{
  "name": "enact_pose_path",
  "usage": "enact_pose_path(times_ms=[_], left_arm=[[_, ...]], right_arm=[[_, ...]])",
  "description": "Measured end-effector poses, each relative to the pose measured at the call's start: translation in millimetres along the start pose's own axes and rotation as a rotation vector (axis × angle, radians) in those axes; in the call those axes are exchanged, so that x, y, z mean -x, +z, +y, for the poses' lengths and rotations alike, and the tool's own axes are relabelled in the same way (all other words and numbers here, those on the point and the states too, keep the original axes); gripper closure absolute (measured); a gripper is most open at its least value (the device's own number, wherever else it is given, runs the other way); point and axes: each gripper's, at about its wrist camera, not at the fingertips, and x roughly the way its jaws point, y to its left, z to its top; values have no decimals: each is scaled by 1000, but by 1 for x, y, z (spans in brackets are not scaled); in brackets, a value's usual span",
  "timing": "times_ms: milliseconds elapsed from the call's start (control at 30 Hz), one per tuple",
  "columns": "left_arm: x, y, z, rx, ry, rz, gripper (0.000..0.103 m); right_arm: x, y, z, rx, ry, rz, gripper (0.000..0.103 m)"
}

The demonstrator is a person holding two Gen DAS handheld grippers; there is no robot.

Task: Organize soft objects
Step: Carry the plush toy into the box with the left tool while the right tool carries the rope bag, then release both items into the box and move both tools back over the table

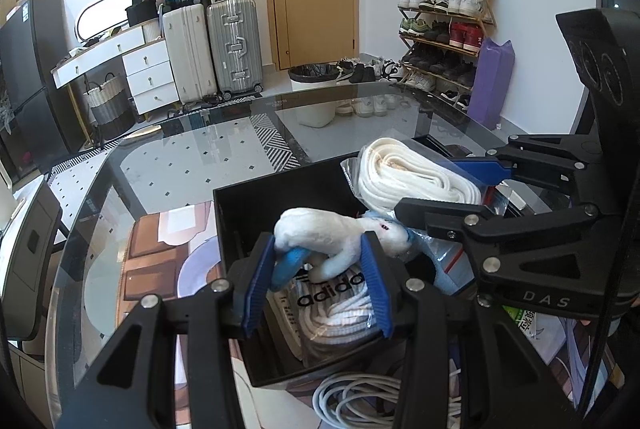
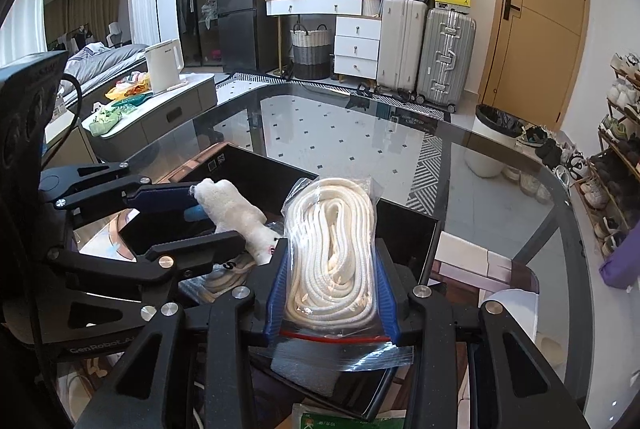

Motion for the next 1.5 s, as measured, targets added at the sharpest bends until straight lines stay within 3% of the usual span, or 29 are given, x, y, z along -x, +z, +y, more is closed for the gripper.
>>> enact_pose_path(times_ms=[200, 267, 333, 433, 600, 700, 967, 1500], left_arm=[[3, -1, 0, 7, -15, 5, 54], [6, -1, -1, 4, -25, 3, 43], [11, -2, -3, 1, -21, -3, 39], [20, -4, -5, -3, -22, -7, 35], [38, -9, -5, 9, -15, -39, 6], [48, -12, -2, 31, -24, -47, 0], [64, -29, 1, 64, -27, -25, 0], [69, -49, -14, 58, -53, 18, 0]], right_arm=[[11, 0, -5, 1, -3, -51, 51], [19, -2, -8, 0, -17, -62, 46], [28, -5, -11, -8, -34, -72, 28], [42, -12, -17, -32, -53, -91, 15], [65, -32, -25, -71, -66, -101, 1], [76, -45, -25, -81, -65, -95, 1], [86, -80, -14, -71, -60, -36, 1], [72, -92, -15, -80, -54, 73, 1]])
